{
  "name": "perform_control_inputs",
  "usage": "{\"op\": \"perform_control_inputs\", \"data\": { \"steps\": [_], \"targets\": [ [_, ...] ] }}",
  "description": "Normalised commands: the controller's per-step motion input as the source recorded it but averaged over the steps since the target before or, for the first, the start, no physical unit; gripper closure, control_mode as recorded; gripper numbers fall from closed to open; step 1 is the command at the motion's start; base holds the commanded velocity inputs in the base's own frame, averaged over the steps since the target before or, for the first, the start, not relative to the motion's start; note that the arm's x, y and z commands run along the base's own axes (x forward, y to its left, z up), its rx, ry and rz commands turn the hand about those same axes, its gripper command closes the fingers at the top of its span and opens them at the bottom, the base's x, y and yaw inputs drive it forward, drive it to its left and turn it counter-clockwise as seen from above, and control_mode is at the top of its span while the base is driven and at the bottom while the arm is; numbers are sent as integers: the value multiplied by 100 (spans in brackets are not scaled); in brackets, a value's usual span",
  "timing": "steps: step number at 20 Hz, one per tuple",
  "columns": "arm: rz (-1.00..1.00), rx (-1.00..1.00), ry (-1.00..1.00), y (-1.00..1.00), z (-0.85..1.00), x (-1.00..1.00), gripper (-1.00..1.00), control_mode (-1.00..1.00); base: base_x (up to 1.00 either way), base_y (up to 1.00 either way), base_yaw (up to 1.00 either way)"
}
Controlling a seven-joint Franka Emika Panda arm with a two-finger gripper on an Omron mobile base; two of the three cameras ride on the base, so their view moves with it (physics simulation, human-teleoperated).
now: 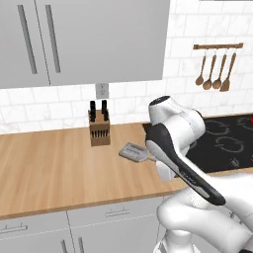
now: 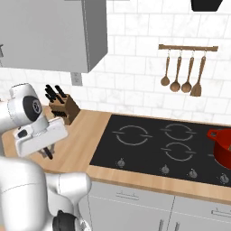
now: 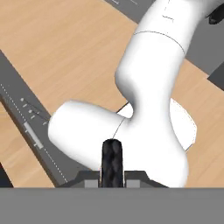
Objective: Put the onion and sweet potato in the pot. Retrieve the spatula and lightly stir the vegetables in the pot.
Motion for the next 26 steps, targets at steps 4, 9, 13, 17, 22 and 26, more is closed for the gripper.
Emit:
{"op": "perform_control_inputs", "data": {
  "steps": [4, 9, 13, 17, 22, 26],
  "targets": [
    [-3, 13, 11, -5, 96, -4, 100, -100, 0, 0, 0],
    [-6, 9, 11, 0, 76, -2, 100, -100, 0, 0, 0],
    [-5, 6, 15, -1, 34, -4, 100, -100, 0, 0, 0],
    [-1, 0, 12, 0, 1, -5, 100, 100, -6, -3, 0],
    [0, 0, 0, 0, 0, 0, 100, 100, -42, -56, 0],
    [0, 0, 0, 0, 0, 0, 100, 100, -55, -96, 0]
  ]
}}
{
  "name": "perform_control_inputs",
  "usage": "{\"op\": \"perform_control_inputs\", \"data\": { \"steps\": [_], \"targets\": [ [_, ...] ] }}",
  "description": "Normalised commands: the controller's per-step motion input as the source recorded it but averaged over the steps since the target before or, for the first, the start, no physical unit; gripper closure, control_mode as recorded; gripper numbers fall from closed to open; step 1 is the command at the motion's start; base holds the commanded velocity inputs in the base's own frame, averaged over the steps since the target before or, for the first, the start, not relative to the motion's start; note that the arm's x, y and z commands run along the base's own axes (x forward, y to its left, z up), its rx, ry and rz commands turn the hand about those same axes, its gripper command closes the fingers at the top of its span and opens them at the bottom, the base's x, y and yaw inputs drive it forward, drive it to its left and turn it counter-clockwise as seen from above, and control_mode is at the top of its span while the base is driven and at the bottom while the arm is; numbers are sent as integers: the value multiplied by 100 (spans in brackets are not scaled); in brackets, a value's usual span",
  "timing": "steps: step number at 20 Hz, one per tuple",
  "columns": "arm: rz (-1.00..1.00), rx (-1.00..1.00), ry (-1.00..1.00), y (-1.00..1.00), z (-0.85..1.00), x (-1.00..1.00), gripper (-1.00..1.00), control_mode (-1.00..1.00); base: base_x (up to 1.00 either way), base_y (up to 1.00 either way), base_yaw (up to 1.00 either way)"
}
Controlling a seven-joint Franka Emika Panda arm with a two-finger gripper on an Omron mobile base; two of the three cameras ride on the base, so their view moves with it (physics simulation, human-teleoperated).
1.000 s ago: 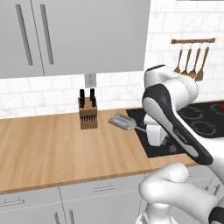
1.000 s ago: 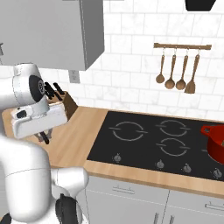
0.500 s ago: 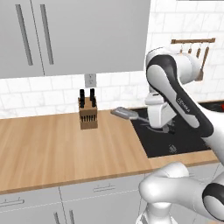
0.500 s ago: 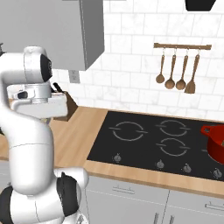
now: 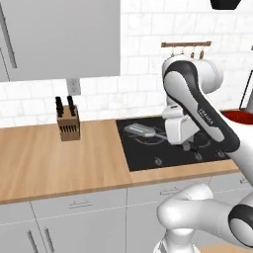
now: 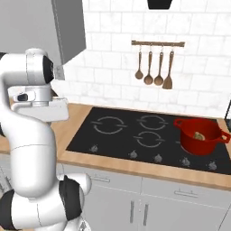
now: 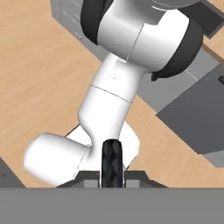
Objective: Put the onion and sweet potato in the pot. Retrieve the spatula and lightly stir the vegetables in the pot.
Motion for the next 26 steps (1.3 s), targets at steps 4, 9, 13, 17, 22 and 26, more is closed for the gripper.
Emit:
{"op": "perform_control_inputs", "data": {
  "steps": [4, 9, 13, 17, 22, 26],
  "targets": [
    [0, 0, 0, 0, 0, 0, 100, 100, -36, -100, -3],
    [0, 0, 0, 0, 0, 0, 100, 100, -4, -89, -15],
    [0, 0, 0, 0, 0, 0, 100, 100, 7, -53, -26],
    [0, 0, 0, 0, 0, 0, 100, 100, 19, -49, -28],
    [0, 0, 0, 0, 0, 0, 100, 100, 40, -53, -26],
    [0, 0, 0, 0, 0, 0, 100, 100, 63, -28, -24]
  ]
}}
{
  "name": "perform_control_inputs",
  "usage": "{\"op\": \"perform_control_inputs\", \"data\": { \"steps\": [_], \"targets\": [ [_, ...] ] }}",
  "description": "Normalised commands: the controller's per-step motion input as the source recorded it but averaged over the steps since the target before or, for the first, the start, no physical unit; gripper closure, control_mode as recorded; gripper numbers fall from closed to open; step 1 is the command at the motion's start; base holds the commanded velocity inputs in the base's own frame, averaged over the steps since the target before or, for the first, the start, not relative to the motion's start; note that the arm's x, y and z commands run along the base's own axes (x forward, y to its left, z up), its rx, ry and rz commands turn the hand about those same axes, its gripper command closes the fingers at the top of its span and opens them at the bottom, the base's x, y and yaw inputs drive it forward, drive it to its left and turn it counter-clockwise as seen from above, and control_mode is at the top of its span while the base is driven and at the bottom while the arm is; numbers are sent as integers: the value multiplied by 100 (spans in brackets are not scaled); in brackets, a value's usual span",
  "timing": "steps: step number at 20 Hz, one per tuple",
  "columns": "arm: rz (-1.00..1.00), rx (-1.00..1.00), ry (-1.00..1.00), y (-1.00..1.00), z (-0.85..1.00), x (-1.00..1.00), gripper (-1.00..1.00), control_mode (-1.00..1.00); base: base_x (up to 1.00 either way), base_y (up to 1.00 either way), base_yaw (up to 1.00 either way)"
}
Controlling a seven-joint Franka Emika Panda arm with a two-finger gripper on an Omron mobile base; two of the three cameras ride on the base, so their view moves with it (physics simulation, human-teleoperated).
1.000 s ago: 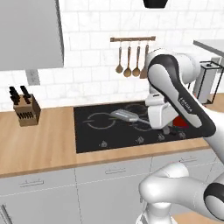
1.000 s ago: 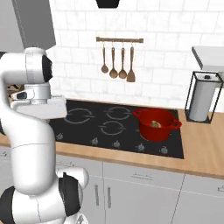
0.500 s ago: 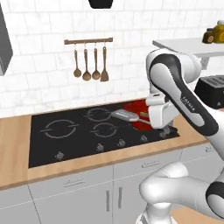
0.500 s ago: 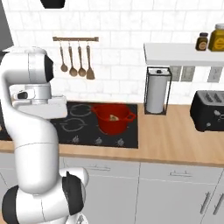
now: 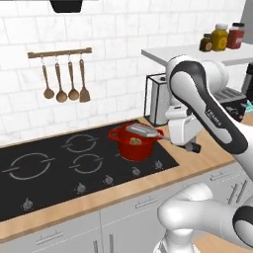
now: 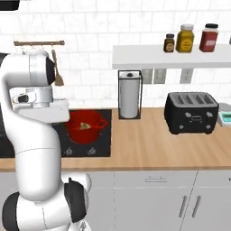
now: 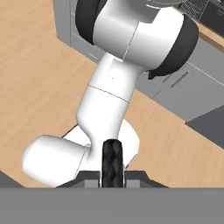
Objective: Put the onion and sweet potato in the pot. Retrieve the spatula and lightly stir the vegetables in the pot.
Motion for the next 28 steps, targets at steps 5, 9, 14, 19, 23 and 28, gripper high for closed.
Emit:
{"op": "perform_control_inputs", "data": {
  "steps": [5, 9, 14, 19, 23, 28],
  "targets": [
    [0, 0, 0, 0, 0, 0, 100, 100, 17, 0, -11],
    [0, 0, 0, 0, 0, 0, 100, 100, 31, -31, -9],
    [0, 0, 0, 0, 0, 0, 100, 100, 16, -36, -8],
    [0, 0, 0, 0, 0, 0, 100, 100, 12, -5, -5],
    [0, 0, 0, 0, 0, 0, 100, 100, 37, 0, -7],
    [0, 0, 0, 0, 0, 0, 100, 100, 49, 0, -6]
  ]
}}
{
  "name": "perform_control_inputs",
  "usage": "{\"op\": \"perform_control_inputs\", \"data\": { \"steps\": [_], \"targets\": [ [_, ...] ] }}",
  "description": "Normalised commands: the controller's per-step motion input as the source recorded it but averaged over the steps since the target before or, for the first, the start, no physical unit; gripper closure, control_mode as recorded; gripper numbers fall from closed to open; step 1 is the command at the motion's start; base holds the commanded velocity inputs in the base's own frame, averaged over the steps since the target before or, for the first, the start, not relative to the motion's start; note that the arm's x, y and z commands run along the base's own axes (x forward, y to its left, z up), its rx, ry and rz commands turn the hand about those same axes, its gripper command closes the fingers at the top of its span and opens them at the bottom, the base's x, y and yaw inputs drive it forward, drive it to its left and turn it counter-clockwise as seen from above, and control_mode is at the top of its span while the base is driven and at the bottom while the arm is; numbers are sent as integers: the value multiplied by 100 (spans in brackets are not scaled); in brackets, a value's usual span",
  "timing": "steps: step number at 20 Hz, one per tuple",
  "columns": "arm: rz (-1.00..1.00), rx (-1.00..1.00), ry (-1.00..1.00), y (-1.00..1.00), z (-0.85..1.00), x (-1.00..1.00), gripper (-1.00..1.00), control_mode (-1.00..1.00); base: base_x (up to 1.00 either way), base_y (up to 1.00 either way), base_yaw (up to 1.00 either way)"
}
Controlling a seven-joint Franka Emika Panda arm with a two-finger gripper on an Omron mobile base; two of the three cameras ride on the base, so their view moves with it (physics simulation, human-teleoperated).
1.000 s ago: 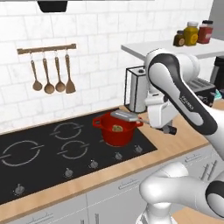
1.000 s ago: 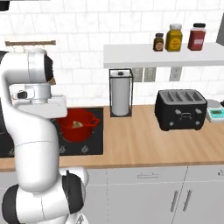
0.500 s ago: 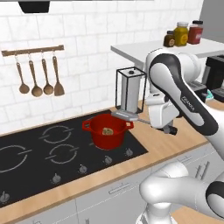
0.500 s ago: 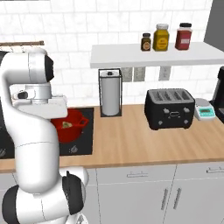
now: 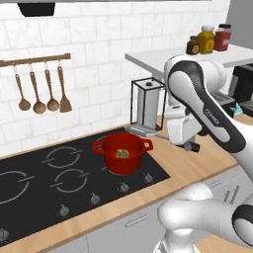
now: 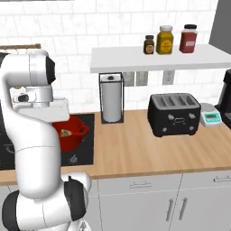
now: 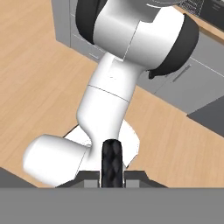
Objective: Put the onion and sweet potato in the pot. Retrieve the spatula and lightly stir the vegetables in the pot.
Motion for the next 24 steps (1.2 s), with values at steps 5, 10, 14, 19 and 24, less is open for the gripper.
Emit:
{"op": "perform_control_inputs", "data": {
  "steps": [5, 10, 14, 19, 24],
  "targets": [
    [0, 0, 0, 0, 0, 0, 100, 100, 42, 0, 0],
    [0, 0, 0, 0, 0, 0, 100, 100, 61, -2, 0],
    [0, 0, 0, 0, 0, 0, 100, 100, 12, -2, 0],
    [0, 0, 0, 0, 0, 0, 100, 100, 8, -2, 0],
    [0, 0, 0, 0, 0, 0, 100, 100, 22, -11, 1]
  ]
}}
